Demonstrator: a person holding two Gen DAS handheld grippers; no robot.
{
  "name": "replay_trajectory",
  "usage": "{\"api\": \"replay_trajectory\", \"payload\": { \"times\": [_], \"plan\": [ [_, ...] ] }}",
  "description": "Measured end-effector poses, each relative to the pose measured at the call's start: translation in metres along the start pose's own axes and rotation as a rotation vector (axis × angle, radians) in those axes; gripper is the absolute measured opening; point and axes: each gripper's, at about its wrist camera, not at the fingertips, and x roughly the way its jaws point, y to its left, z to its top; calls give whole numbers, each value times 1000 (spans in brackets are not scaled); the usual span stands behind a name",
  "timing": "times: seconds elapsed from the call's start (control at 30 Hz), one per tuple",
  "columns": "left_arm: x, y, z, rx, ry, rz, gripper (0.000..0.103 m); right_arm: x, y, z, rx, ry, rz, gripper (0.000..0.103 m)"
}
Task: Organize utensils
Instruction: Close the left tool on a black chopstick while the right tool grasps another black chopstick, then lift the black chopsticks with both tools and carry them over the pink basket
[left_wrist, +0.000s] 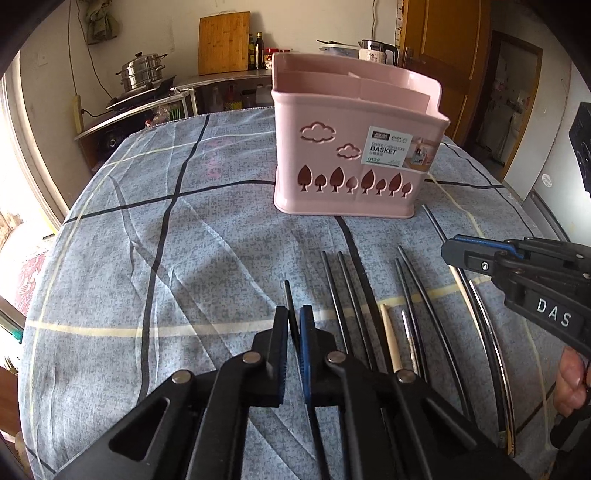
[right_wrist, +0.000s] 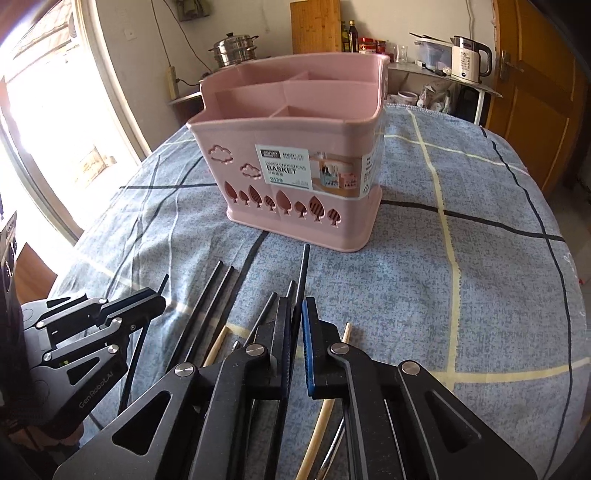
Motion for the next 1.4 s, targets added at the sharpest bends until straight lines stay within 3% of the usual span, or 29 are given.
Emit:
{"api": "replay_trajectory", "payload": {
  "times": [0.33,0.77,1.17,1.4],
  "plan": [
    [-58,-2,13,23,-129,3,5,-58,17,4,-23,-133,35,5],
    [-120,14,41,-2,-269,-68,5,-113,20,14,-38,-278,51,5],
    [-141,23,72,1,-338,-115,5,-137,18,29,-50,-339,52,5],
    [-137,27,112,-2,-340,-148,5,-146,12,56,-55,-381,46,5]
  ]
}}
